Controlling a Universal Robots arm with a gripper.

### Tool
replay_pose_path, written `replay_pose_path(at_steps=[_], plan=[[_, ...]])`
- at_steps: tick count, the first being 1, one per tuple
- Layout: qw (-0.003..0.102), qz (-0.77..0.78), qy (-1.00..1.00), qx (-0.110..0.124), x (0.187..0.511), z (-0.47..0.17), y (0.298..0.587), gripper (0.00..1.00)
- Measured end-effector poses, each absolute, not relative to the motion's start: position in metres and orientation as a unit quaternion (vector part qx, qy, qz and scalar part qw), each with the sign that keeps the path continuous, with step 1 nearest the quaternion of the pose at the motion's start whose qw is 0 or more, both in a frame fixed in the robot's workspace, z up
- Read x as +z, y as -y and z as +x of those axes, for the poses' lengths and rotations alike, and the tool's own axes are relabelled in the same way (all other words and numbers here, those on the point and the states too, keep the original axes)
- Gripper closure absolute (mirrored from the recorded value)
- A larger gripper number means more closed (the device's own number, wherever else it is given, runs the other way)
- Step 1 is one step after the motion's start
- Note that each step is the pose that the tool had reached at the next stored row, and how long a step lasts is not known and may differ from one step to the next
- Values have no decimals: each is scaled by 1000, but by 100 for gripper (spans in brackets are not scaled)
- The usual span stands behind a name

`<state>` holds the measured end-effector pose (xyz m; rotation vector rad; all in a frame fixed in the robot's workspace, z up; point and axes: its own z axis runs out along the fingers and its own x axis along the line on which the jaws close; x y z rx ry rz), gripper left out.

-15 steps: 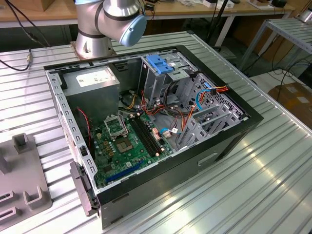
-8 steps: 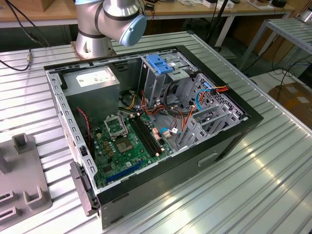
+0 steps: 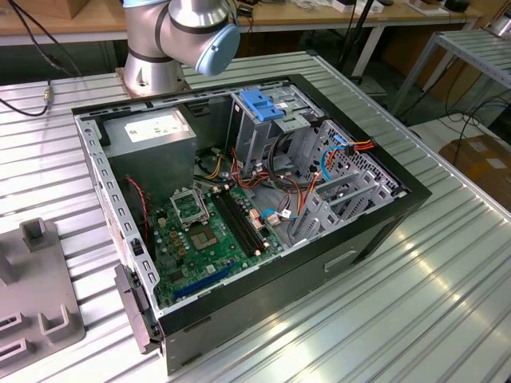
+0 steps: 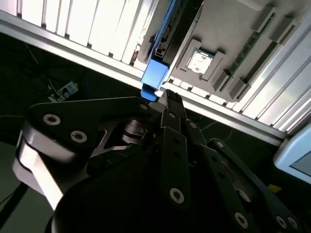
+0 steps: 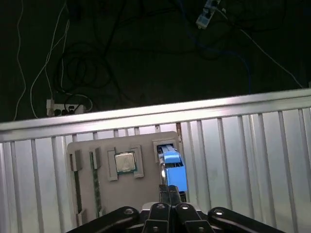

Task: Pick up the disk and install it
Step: 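Pick up the disk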

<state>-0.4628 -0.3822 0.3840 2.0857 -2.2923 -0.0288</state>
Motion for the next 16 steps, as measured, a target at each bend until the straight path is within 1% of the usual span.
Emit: replay_pose_path(at_steps=[3,6,9,13,14,16], plan=[[20,681,732,-7,383,-463,382,90],[12,683,731,1,378,-463,382,90],[8,684,729,4,374,-464,382,90],[8,686,728,4,373,-464,382,90],[8,686,728,4,373,-464,382,89],[8,686,728,4,373,-464,382,77]])
